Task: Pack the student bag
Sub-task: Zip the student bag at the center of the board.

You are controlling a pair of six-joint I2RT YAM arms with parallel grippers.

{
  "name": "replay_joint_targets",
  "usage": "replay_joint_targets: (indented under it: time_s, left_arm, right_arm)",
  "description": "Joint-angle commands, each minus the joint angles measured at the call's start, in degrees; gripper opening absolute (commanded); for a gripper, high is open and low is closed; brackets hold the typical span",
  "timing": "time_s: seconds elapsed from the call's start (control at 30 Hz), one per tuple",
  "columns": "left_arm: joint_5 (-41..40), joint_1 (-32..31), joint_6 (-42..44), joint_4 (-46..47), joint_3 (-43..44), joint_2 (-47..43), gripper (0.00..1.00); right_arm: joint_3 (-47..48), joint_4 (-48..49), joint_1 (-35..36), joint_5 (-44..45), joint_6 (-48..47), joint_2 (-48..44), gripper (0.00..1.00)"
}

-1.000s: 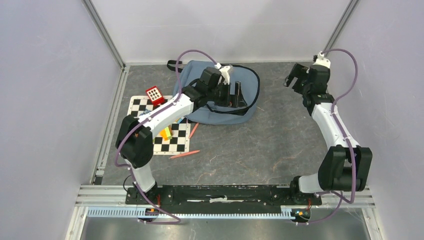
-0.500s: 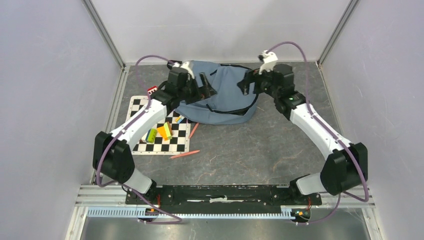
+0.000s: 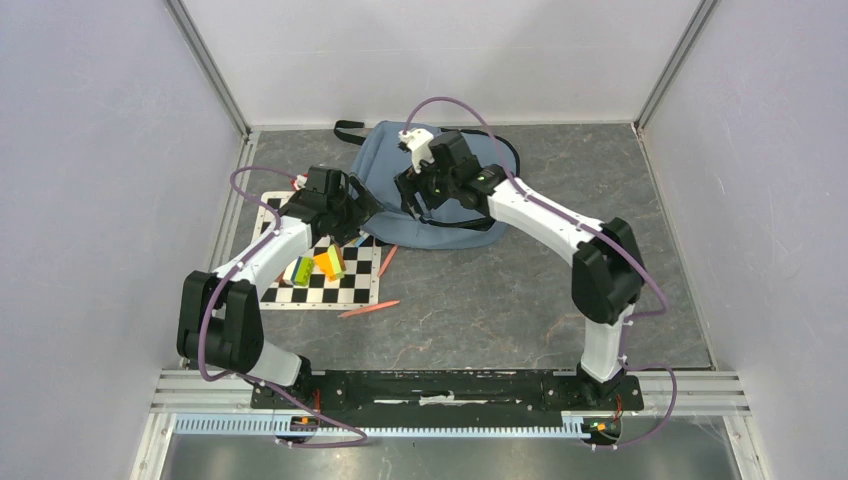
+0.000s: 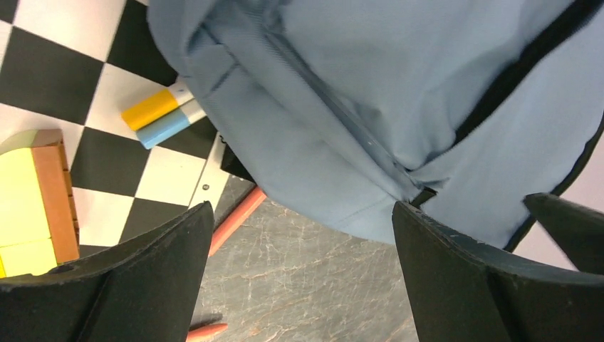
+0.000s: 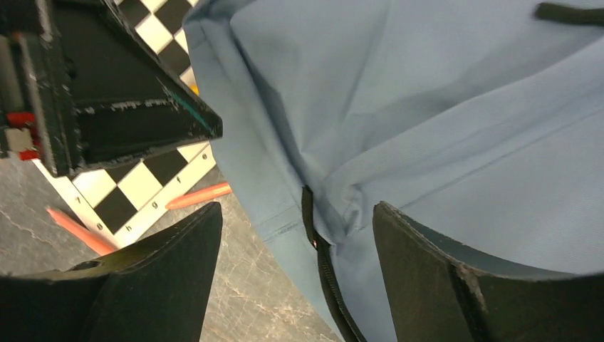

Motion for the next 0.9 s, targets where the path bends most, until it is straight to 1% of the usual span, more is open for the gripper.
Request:
replay_joint_targets:
  time_s: [0.0,0.1,0.2,0.3,0.37,0.5,0.63,0.67,0.7,0.87]
  left_arm:
    - [1.0,2.7,-5.7,4.4,-2.5,0.5,1.0]
    - [1.8,3.3,-6.6,6.9,-3.9,1.0,1.0]
    - [3.5,3.4,-7.7,10.3,-4.4,2.3,0.99]
    - [4.7,3.4,-7.9,11.5,-3.8,4.2,0.97]
    - [4.9,3.4,-7.7,11.7,-3.6,5.0,0.93]
    - [5.2,3.4,-7.6,11.8,-3.1,6.5,0.82]
    - [5.1,3.4,-7.9,10.9,-2.8,7.4,0.81]
    - [5.0,3.4,-8.0,10.6,-2.7,7.4,0.8]
    - [5.0,3.4,-8.0,10.3,-2.7,7.4,0.78]
    - [4.8,3.4,-8.2,10.8,-3.9,6.5,0.7]
  right_arm:
    - [9.2,-9.4,1.9,2.1,-2.3,5.8,0.81]
    - [11.6,-11.8,2.6,4.8,-2.3,8.8,0.78]
    - [10.6,-10.9,2.7,6.5,-4.4,9.3,0.76]
    - [11.8,-11.2,2.7,5.8,-4.5,10.7,0.72]
    - [11.8,-11.3,2.9,5.4,-4.5,11.4,0.7]
    - [12.1,-11.7,3.3,5.3,-5.1,12.4,0.63]
    - [13.2,-12.1,3.6,6.3,-5.3,13.3,0.61]
    - [13.8,-12.5,3.8,6.8,-5.5,13.4,0.59]
    - [14.2,-12.8,4.0,7.5,-5.5,13.3,0.57]
    - [13.1,-13.3,5.0,10.7,-5.8,11.2,0.56]
